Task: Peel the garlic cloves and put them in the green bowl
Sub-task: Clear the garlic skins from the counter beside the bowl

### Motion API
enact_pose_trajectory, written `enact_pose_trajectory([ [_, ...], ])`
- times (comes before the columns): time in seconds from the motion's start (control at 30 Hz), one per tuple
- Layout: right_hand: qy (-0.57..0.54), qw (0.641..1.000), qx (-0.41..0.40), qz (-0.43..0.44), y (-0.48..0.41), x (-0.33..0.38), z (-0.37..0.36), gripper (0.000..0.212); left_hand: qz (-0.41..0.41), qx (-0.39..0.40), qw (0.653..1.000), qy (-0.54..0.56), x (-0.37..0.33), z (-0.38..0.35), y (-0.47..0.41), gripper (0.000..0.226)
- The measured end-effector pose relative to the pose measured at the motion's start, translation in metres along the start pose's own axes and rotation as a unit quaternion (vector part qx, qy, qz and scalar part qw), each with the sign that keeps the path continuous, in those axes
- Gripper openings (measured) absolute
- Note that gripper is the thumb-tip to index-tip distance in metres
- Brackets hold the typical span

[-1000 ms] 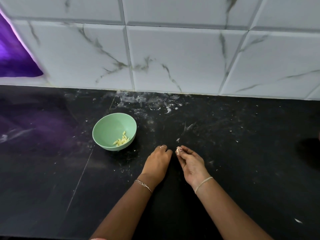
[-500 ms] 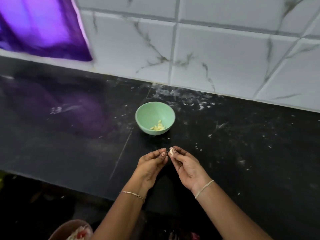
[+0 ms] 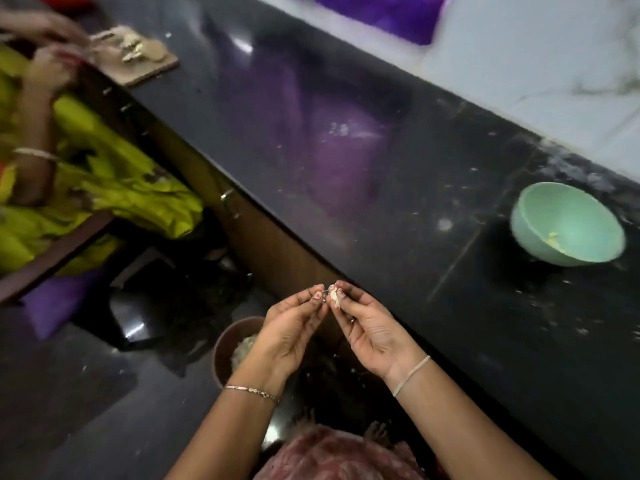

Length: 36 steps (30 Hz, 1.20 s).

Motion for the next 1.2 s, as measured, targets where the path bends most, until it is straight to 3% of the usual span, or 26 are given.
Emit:
enact_pose_trajectory([
  [0.17, 0.094, 0.992, 0.004, -0.089, -0.038, -0.093, -0.017, 0.017, 0.013, -0.095, 0.985, 0.141, -0.007, 0.097, -0.018, 0.015],
  [0.3, 0.196, 0.970, -0.015, -0.143, -0.082, -0.174, 0.001, 0.018, 0.028, -0.178, 0.954, 0.238, 0.009, 0.176, -0.056, 0.021],
  [0.5, 0.289, 0.939, -0.091, -0.163, -0.163, -0.282, 0.063, 0.016, 0.079, -0.244, 0.924, 0.283, 0.056, 0.282, -0.143, 0.025],
  [0.63, 0.364, 0.915, -0.086, -0.150, -0.201, -0.333, 0.099, 0.022, 0.097, -0.263, 0.919, 0.277, 0.085, 0.330, -0.188, 0.026],
  [0.97, 0.462, 0.878, -0.104, -0.074, -0.238, -0.369, 0.139, 0.029, 0.090, -0.308, 0.922, 0.217, 0.121, 0.388, -0.230, 0.021],
  [1.13, 0.481, 0.867, -0.078, -0.103, -0.245, -0.378, 0.142, 0.010, 0.076, -0.297, 0.926, 0.219, 0.114, 0.381, -0.234, 0.019],
  [1.2, 0.498, 0.859, -0.061, -0.105, -0.248, -0.381, 0.140, 0.016, 0.068, -0.302, 0.925, 0.222, 0.111, 0.378, -0.236, 0.020],
])
Point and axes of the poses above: each hand's wrist, its own y-axis away from the middle knuckle, its own z-axis out of the back of the hand, x = y × z, the point moved 6 cm from there along -y, towards the middle knuckle, and after that the axes turned 12 degrees about z, right-handed, at the moved point
